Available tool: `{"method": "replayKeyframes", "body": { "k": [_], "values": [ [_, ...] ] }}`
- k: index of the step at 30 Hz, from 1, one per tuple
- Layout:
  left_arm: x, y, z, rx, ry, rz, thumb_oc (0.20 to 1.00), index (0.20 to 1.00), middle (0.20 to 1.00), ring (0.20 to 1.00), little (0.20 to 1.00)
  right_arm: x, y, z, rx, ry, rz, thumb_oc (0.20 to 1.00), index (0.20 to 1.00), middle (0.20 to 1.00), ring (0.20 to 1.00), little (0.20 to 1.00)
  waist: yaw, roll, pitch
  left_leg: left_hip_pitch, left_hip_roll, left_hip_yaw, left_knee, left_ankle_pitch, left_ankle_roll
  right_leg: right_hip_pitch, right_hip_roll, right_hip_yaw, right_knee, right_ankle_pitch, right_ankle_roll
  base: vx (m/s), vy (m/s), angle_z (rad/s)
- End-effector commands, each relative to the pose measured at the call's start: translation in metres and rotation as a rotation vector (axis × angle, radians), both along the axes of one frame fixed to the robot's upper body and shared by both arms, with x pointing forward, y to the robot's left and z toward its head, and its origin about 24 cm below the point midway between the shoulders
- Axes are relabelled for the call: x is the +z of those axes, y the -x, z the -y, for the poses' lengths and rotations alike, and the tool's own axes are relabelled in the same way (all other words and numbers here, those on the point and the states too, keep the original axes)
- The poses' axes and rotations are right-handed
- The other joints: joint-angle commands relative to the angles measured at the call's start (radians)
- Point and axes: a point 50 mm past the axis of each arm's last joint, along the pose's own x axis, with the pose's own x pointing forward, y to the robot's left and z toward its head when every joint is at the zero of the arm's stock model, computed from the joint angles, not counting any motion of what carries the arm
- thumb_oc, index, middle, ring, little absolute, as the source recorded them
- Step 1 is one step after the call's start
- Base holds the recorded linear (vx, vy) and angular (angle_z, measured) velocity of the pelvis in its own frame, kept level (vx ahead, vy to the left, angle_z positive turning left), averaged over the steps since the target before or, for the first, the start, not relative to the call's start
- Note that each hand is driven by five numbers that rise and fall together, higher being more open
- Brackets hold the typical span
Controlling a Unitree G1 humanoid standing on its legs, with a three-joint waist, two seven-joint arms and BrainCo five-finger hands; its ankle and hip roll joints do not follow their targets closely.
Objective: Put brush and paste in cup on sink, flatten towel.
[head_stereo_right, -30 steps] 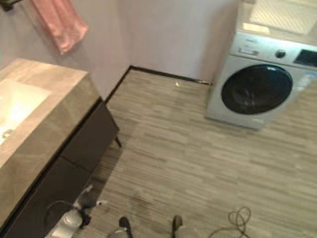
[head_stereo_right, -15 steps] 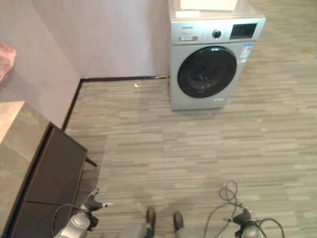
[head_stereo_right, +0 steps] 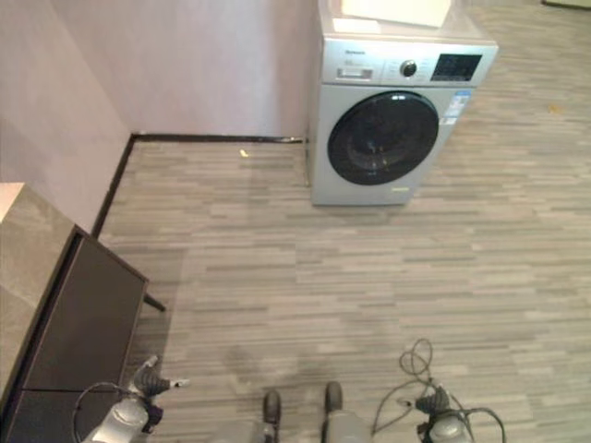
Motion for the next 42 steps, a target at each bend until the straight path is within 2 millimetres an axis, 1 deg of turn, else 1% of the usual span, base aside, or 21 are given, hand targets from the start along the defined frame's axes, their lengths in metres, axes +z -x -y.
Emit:
{"method": "replayKeyframes", "body": {
  "k": [1, 3, 4, 7, 10, 12, 15, 18, 24, 25, 26, 27, 28, 32, 33, 35, 36, 37, 40, 41, 42],
  "values": [
    [0.011, -0.015, 0.0, -0.018, -0.004, 0.081, 1.0, 1.0, 1.0, 1.0, 1.0, 0.011, -0.007, 0.018, -0.049, 0.022, 0.056, 1.0, 1.0, 1.0, 1.0, 1.0, 0.01, 0.017, -0.056, -0.057, -0.033, 0.015, 0.123, -0.099, 0.01, -0.046, 0.007, -0.014, 0.204, -0.121, 0.066, 0.09, 0.076, -0.01],
    [0.014, -0.015, -0.003, -0.03, -0.017, 0.083, 1.0, 1.0, 1.0, 1.0, 1.0, 0.014, -0.011, 0.016, -0.053, 0.008, 0.086, 1.0, 1.0, 1.0, 1.0, 1.0, 0.003, 0.025, -0.048, -0.039, -0.036, 0.009, 0.103, -0.103, 0.023, -0.113, -0.001, -0.007, 0.343, -0.101, 0.086, 0.1, 0.115, -0.04],
    [0.015, -0.015, -0.004, -0.042, -0.027, 0.079, 1.0, 1.0, 1.0, 1.0, 1.0, 0.018, -0.015, 0.015, -0.053, 0.002, 0.116, 1.0, 1.0, 1.0, 1.0, 1.0, -0.008, 0.03, -0.038, -0.024, -0.045, -0.002, 0.095, -0.106, 0.034, -0.144, -0.004, 0.013, 0.429, -0.061, 0.098, 0.1, 0.147, -0.02],
    [0.019, -0.014, -0.009, -0.05, -0.048, 0.079, 1.0, 1.0, 1.0, 1.0, 1.0, 0.025, -0.023, 0.012, -0.062, -0.017, 0.183, 1.0, 1.0, 1.0, 1.0, 1.0, -0.034, 0.06, -0.007, 0.016, -0.038, -0.019, 0.07, -0.113, 0.041, -0.251, 0.007, 0.014, 0.545, -0.036, 0.09, 0.15, 0.147, 0.0],
    [0.017, -0.012, -0.009, -0.061, -0.056, 0.062, 1.0, 1.0, 1.0, 1.0, 1.0, 0.026, -0.018, 0.013, -0.081, -0.032, 0.202, 1.0, 1.0, 1.0, 1.0, 1.0, -0.063, 0.06, -0.017, 0.08, -0.06, -0.052, 0.039, -0.135, 0.029, -0.297, 0.025, 0.014, 0.337, -0.058, 0.073, 0.35, 0.041, 0.12],
    [0.014, -0.011, -0.007, -0.059, -0.05, 0.054, 1.0, 1.0, 1.0, 1.0, 1.0, 0.026, -0.017, 0.012, -0.076, -0.031, 0.206, 1.0, 1.0, 1.0, 1.0, 1.0, -0.08, 0.07, -0.008, 0.128, -0.057, -0.069, 0.037, -0.154, 0.013, -0.333, 0.008, -0.019, 0.139, 0.027, 0.089, 0.42, -0.011, 0.17],
    [0.005, -0.007, -0.006, -0.072, -0.064, 0.002, 1.0, 1.0, 1.0, 1.0, 1.0, 0.027, -0.023, 0.007, -0.027, -0.019, 0.2, 1.0, 1.0, 1.0, 1.0, 1.0, -0.109, 0.078, 0.004, 0.205, -0.043, -0.087, 0.032, -0.184, -0.011, -0.394, 0.002, -0.047, 0.025, 0.086, 0.114, 0.48, -0.051, 0.18],
    [0.003, -0.01, 0.004, -0.093, -0.057, 0.006, 1.0, 1.0, 1.0, 1.0, 1.0, 0.026, -0.019, 0.006, 0.007, -0.005, 0.183, 1.0, 1.0, 1.0, 1.0, 1.0, -0.142, 0.08, -0.015, 0.262, -0.035, -0.152, 0.046, -0.19, -0.028, -0.389, 0.018, 0.009, 0.087, 0.128, 0.092, 0.52, -0.152, 0.42],
    [0.001, -0.011, 0.009, -0.099, -0.046, 0.003, 1.0, 1.0, 1.0, 1.0, 1.0, 0.025, -0.017, 0.008, 0.007, 0.0, 0.175, 1.0, 1.0, 1.0, 1.0, 1.0, -0.147, 0.09, -0.025, 0.257, -0.024, -0.16, 0.063, -0.173, -0.039, -0.379, 0.028, 0.011, 0.096, 0.126, 0.083, 0.13, -0.084, 0.5],
    [-0.004, -0.01, 0.015, -0.084, -0.022, -0.01, 1.0, 1.0, 1.0, 1.0, 1.0, 0.023, -0.012, 0.01, 0.019, 0.019, 0.142, 1.0, 1.0, 1.0, 1.0, 1.0, -0.146, 0.116, -0.043, 0.252, 0.022, -0.186, 0.136, -0.051, -0.085, -0.358, 0.075, -0.013, 0.148, 0.081, 0.049, 0.88, -0.74, 0.22],
    [-0.006, -0.013, 0.02, -0.088, -0.01, -0.013, 1.0, 1.0, 1.0, 1.0, 1.0, 0.023, -0.011, 0.014, 0.038, 0.038, 0.129, 1.0, 1.0, 1.0, 1.0, 1.0, -0.125, 0.076, -0.025, 0.055, 0.038, -0.13, 0.539, 0.173, -0.138, -0.229, 0.069, -0.039, 0.137, 0.003, -0.007, 0.99, -0.86, 0.73],
    [-0.004, -0.016, 0.02, -0.077, -0.012, -0.001, 1.0, 1.0, 1.0, 1.0, 1.0, 0.024, -0.013, 0.015, 0.033, 0.043, 0.136, 1.0, 1.0, 1.0, 1.0, 1.0, -0.115, 0.056, -0.011, 0.012, 0.036, -0.097, 0.614, 0.17, -0.125, -0.199, 0.065, -0.035, 0.139, -0.017, -0.022, 0.7, -0.708, 1.39],
    [-0.002, -0.019, 0.017, -0.054, -0.014, 0.017, 1.0, 1.0, 1.0, 1.0, 1.0, 0.024, -0.014, 0.015, 0.017, 0.045, 0.143, 1.0, 1.0, 1.0, 1.0, 1.0, -0.103, 0.042, 0.01, -0.035, 0.068, -0.036, 0.663, 0.152, -0.117, -0.175, 0.068, -0.036, 0.152, -0.042, -0.035, 0.3, -0.323, 0.88],
    [0.002, -0.028, 0.018, -0.051, -0.02, 0.036, 1.0, 1.0, 1.0, 1.0, 1.0, 0.021, -0.003, 0.019, 0.031, 0.08, 0.097, 1.0, 1.0, 1.0, 1.0, 1.0, -0.066, 0.02, 0.027, -0.247, 0.128, 0.17, 0.533, 0.037, -0.092, -0.06, 0.041, -0.077, 0.13, -0.104, -0.033, 0.31, -0.21, 0.12],
    [0.002, -0.028, 0.017, -0.056, -0.028, 0.032, 1.0, 1.0, 1.0, 1.0, 1.0, 0.021, -0.002, 0.019, 0.044, 0.086, 0.091, 1.0, 1.0, 1.0, 1.0, 1.0, -0.057, 0.016, 0.029, -0.277, 0.127, 0.174, 0.507, 0.034, -0.091, -0.045, 0.041, -0.078, 0.126, -0.115, -0.03, 0.31, -0.072, 0.51],
    [0.002, -0.026, 0.013, -0.055, -0.046, 0.021, 1.0, 1.0, 1.0, 1.0, 1.0, 0.023, -0.003, 0.019, 0.078, 0.104, 0.086, 1.0, 1.0, 1.0, 1.0, 1.0, -0.037, 0.016, 0.03, -0.327, 0.116, 0.159, 0.365, 0.053, -0.089, -0.005, 0.048, -0.073, 0.114, -0.134, -0.018, 0.29, -0.003, 0.1],
    [0.002, -0.026, 0.013, -0.055, -0.046, 0.021, 1.0, 1.0, 1.0, 1.0, 1.0, 0.023, -0.003, 0.019, 0.078, 0.104, 0.086, 1.0, 1.0, 1.0, 1.0, 1.0, -0.037, 0.015, 0.031, -0.323, 0.114, 0.159, 0.362, 0.054, -0.088, -0.002, 0.046, -0.073, 0.114, -0.135, -0.017, 0.31, 0.045, -0.55],
    [0.002, -0.024, 0.011, -0.045, -0.053, 0.018, 1.0, 1.0, 1.0, 1.0, 1.0, 0.023, -0.004, 0.019, 0.097, 0.114, 0.083, 1.0, 1.0, 1.0, 1.0, 1.0, -0.022, 0.027, 0.029, -0.333, 0.122, 0.128, 0.23, 0.127, -0.104, 0.029, 0.058, -0.064, 0.1, -0.145, -0.01, 0.17, 0.038, -0.32],
    [0.002, -0.024, 0.011, -0.045, -0.053, 0.018, 1.0, 1.0, 1.0, 1.0, 1.0, 0.023, -0.004, 0.019, 0.097, 0.114, 0.083, 1.0, 1.0, 1.0, 1.0, 1.0, -0.022, 0.026, 0.029, -0.33, 0.121, 0.129, 0.226, 0.129, -0.104, 0.03, 0.057, -0.064, 0.099, -0.144, -0.01, 0.28, 0.09, 0.0],
    [-0.002, -0.014, 0.005, 0.008, -0.039, 0.001, 1.0, 1.0, 1.0, 1.0, 1.0, 0.025, -0.007, 0.017, 0.126, 0.109, 0.086, 1.0, 1.0, 1.0, 1.0, 1.0, -0.006, 0.047, 0.014, -0.32, 0.205, 0.157, 0.007, 0.226, -0.141, 0.119, 0.057, -0.029, 0.091, -0.194, 0.007, 0.79, 0.284, -0.15],
    [-0.004, -0.01, 0.005, 0.017, -0.033, -0.008, 1.0, 1.0, 1.0, 1.0, 1.0, 0.025, -0.008, 0.014, 0.137, 0.097, 0.093, 1.0, 1.0, 1.0, 1.0, 1.0, -0.003, 0.051, 0.003, -0.292, 0.208, 0.185, -0.003, 0.236, -0.14, 0.137, 0.063, -0.019, 0.085, -0.205, 0.01, 0.92, 0.361, 0.04]
  ]
}}
